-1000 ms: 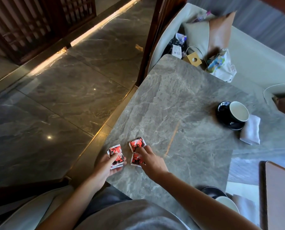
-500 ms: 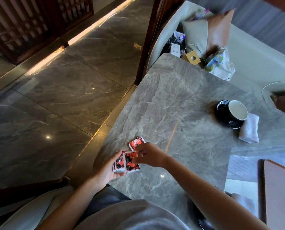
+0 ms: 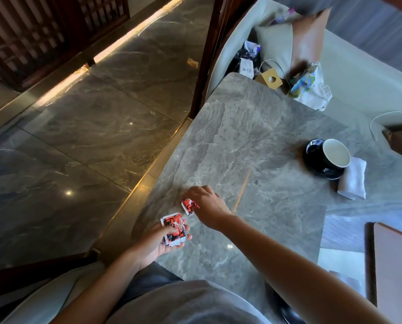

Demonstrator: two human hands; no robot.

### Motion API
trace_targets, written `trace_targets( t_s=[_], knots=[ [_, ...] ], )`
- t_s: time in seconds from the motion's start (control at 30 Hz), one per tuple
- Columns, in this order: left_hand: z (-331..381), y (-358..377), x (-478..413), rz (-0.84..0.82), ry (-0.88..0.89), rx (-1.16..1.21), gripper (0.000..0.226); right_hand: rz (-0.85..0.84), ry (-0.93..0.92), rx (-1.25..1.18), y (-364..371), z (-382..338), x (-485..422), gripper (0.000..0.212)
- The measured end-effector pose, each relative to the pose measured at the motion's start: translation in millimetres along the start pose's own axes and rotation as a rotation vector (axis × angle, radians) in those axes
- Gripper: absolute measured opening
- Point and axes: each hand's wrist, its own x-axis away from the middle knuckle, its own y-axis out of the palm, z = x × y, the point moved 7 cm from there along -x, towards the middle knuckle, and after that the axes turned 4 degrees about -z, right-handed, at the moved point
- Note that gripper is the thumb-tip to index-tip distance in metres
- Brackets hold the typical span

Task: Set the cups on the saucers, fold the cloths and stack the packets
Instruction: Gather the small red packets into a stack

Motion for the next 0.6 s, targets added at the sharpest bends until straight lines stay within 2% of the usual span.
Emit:
trace_targets(
  t_s=[0.13, 0.23, 0.33, 0.4, 0.5, 0.6],
  knots=[
    [4.9, -1.2, -0.1, 0.012, 0.023, 0.006, 0.029, 0.029, -0.002, 0.085, 11.4, 15.8, 9.6, 0.043],
    [2.3, -8.8, -1.3, 0.049, 0.009, 0.022, 0.028, -0.027, 0.155, -0.125, 18.8, 37.9, 19.7, 0.031],
    [-3.7, -13.1, -4.3, 0.062, -0.025, 0.115, 0.018, 0.02, 0.285, -0.363, 12.8, 51.8, 28.1, 0.02],
    [-5.8, -13.4, -5.9, 0.058, -0.053, 0.162, 0.025, 0.037, 0.312, -0.591, 7.1, 54.5, 33.0, 0.016],
    [-6.2, -8.5, -7.0, -0.005, -0.068, 0.176, 0.04, -0.005, 0.223, -0.956, -1.9, 38.1, 40.3, 0.012],
    [-5.1, 2.2, -5.4, -0.106, -0.087, 0.195, 0.044, -0.074, 0.108, -0.903, -8.6, 9.3, 42.4, 0.02]
  ],
)
